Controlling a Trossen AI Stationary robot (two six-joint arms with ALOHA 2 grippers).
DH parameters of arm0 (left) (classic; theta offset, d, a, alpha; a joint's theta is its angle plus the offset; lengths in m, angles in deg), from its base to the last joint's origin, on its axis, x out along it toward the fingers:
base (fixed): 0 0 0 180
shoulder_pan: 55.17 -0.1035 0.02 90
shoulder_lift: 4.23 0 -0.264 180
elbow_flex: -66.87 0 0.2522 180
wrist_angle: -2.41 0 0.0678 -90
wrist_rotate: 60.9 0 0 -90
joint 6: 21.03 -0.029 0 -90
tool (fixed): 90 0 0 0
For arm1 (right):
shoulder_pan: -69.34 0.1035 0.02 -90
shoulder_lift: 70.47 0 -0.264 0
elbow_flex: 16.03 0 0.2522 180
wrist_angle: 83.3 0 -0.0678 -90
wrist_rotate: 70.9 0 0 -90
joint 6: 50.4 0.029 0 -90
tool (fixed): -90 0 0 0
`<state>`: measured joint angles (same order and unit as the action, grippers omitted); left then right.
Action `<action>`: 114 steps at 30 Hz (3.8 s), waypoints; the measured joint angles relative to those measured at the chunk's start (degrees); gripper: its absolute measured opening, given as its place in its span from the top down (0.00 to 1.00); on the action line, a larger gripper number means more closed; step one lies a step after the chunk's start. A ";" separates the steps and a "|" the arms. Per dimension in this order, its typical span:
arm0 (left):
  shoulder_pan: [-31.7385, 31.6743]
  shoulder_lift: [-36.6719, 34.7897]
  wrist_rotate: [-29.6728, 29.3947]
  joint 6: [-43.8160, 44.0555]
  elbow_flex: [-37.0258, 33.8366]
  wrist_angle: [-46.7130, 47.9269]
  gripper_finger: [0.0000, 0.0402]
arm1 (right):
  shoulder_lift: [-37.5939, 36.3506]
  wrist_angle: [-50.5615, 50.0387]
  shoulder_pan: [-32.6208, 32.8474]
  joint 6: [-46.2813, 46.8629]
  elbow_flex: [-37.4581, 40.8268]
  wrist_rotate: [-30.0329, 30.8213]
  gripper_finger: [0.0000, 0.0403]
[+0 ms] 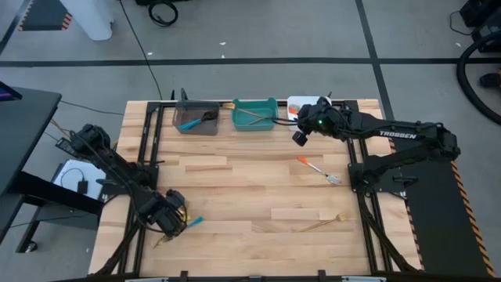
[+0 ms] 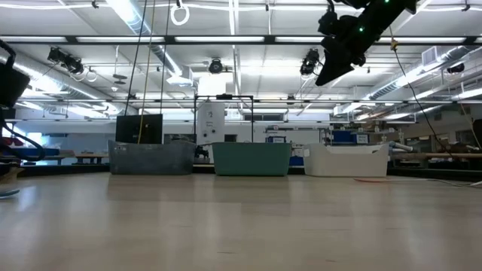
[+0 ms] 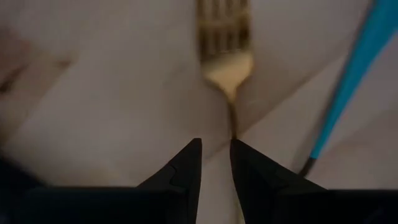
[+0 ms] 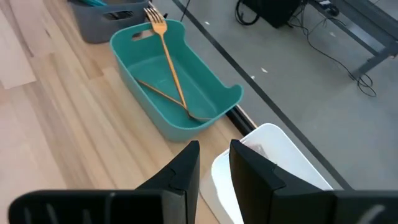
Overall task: Sort silverware by color (type)
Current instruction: Put the gold fork into the green bin
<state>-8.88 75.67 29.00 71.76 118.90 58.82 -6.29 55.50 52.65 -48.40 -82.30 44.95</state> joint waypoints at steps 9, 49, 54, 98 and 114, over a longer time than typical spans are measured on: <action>-0.01 -0.17 -0.14 -0.41 -1.68 -4.91 0.77 | 0.02 0.00 0.64 0.00 0.00 0.06 0.77; -1.86 -0.03 -2.19 18.39 -3.89 -17.63 0.82 | 0.02 -0.03 0.62 -0.01 0.00 0.00 0.77; -1.86 0.00 -2.49 18.48 -3.94 -18.48 0.80 | 0.04 -0.05 0.62 -0.02 0.00 -0.44 0.77; -7.61 2.88 -1.61 29.25 -3.59 -18.98 0.73 | 0.04 -0.31 0.60 -0.04 0.00 -0.51 0.77; -7.41 3.22 -1.78 20.48 -3.70 -14.07 0.96 | 0.04 -0.98 0.60 5.28 0.00 -0.55 0.77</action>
<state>-16.30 78.89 27.23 92.24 115.20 44.75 -6.25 54.52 53.24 -43.12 -82.30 44.41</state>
